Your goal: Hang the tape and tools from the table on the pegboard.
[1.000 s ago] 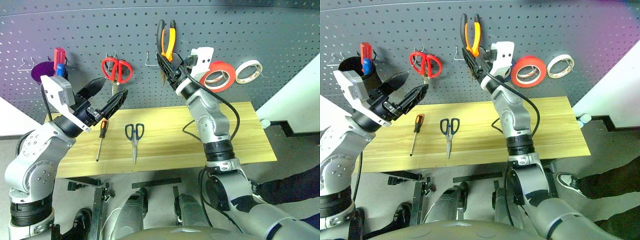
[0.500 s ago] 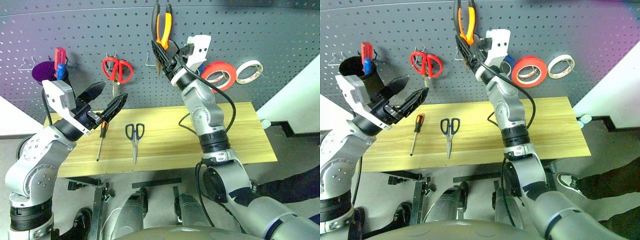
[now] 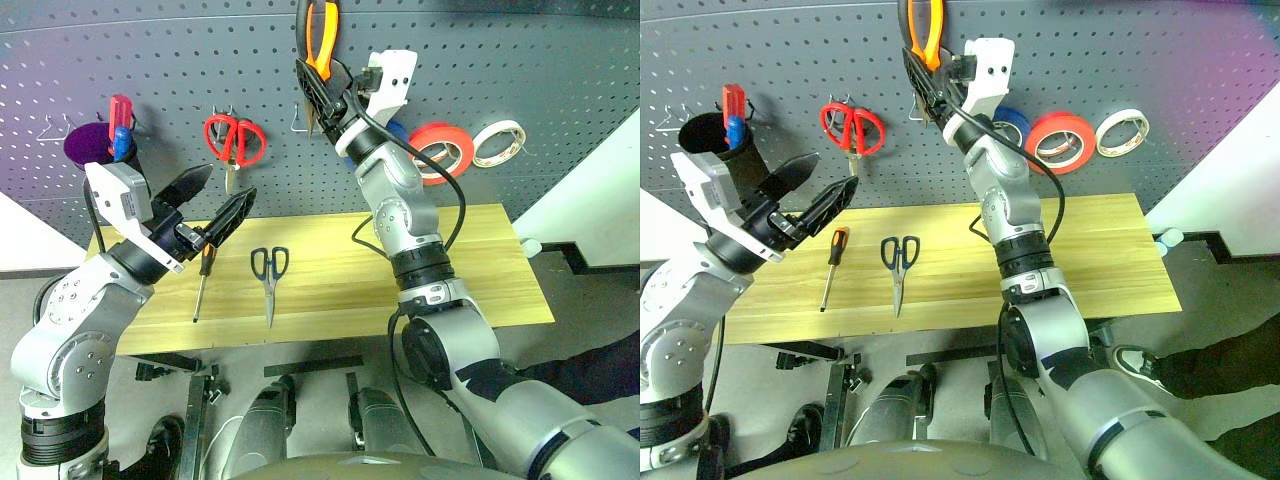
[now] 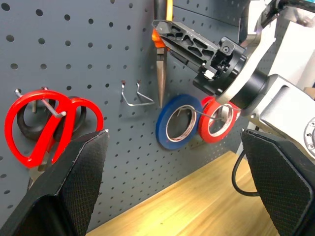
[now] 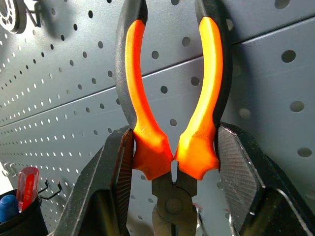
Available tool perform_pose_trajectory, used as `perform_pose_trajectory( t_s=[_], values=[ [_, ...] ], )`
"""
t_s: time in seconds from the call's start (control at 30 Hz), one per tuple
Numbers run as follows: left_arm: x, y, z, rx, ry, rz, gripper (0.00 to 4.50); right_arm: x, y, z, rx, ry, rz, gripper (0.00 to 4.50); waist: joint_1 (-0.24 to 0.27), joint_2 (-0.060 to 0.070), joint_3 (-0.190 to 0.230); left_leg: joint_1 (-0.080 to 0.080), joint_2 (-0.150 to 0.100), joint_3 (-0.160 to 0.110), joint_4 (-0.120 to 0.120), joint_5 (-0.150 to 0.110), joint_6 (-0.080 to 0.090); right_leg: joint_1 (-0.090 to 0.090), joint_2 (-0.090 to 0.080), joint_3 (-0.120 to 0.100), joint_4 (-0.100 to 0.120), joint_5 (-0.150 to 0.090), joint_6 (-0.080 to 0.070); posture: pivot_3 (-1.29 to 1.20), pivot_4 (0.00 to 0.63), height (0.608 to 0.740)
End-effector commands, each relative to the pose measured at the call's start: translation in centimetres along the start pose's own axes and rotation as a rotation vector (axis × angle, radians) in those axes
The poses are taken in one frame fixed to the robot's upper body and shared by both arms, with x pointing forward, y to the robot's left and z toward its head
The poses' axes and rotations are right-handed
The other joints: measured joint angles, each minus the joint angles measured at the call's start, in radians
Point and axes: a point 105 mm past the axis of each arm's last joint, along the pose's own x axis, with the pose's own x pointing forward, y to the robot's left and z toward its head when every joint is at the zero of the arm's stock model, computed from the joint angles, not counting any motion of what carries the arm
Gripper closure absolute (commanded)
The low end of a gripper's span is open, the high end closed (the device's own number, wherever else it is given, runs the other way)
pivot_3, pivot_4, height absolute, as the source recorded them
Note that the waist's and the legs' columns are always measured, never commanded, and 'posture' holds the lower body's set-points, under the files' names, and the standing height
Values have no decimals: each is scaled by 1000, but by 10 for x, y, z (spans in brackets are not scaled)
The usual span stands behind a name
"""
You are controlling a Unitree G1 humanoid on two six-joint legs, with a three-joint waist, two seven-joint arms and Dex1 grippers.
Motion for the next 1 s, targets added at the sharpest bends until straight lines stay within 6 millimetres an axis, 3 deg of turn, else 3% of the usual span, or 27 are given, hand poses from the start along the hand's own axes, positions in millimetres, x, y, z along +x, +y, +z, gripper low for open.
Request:
perform_pose_trajectory(
  t_s=[0.03,0.3,0.6,0.77,1.0],
  values=[
    [-1,-9,7,14,-20,-25,0,14,14,20,-10,-80,44,2388,-1,0,0,0,0,0,0,0,0,0,0,0,1,0,0,103,205,740],
    [-2,-11,4,6,-11,-26,0,22,6,14,-35,-64,29,2388,-1,0,0,11,0,1,-2,-3,4,6,0,2,5,0,-1,113,211,740],
    [-4,-14,3,2,-7,-20,0,29,3,18,-45,-74,23,2391,6,0,0,12,1,1,-2,-3,4,7,0,2,5,0,-1,122,212,740],
    [-4,-14,2,-2,-7,-19,0,30,1,20,-59,-75,21,2393,19,0,0,12,1,1,-2,-3,4,6,0,2,5,0,-1,121,210,740],
    [-4,-15,2,-2,-8,-20,0,22,-10,8,-160,-24,10,2411,23,0,0,12,1,1,-2,-3,4,7,0,2,4,0,-1,123,210,740]
  ],
)
